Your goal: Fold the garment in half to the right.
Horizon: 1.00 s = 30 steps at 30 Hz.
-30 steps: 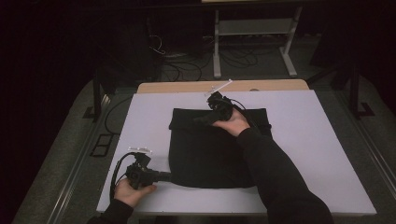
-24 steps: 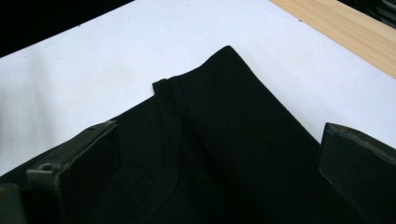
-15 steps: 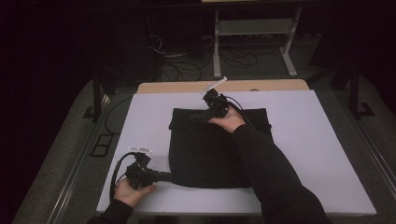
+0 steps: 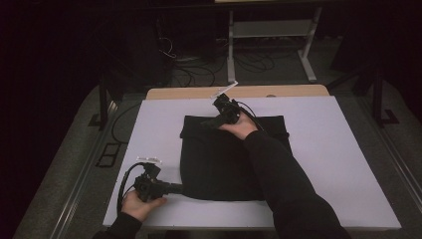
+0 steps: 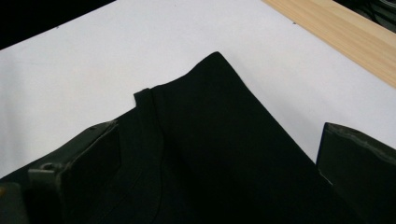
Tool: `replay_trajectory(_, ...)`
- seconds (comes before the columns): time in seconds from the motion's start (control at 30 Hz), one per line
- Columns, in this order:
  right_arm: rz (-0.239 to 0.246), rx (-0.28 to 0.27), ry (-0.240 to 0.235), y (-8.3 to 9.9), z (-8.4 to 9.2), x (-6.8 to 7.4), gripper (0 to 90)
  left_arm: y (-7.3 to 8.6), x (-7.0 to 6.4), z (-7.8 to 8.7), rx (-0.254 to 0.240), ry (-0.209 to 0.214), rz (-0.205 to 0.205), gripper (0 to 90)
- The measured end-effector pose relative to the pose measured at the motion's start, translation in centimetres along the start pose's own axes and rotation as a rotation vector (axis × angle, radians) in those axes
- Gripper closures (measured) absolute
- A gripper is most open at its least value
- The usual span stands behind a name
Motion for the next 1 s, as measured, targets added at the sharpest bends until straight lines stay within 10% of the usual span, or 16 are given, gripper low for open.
replay_trajectory(1.0,-0.001,-0.002,-0.013,-3.5,-3.7,0.9,0.0,-0.1,-0.2,0.0,-0.005,0.004,0.003,83.4)
Point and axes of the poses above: each handheld gripper's, and its own axes: z roughly backward along the jaws, y roughly out of its underside, x roughly to its left, the point moved 1 cm from there along -z, roughly forward along the jaws, and after that the axes turned 9 degrees about y, right-handed, at the moved point
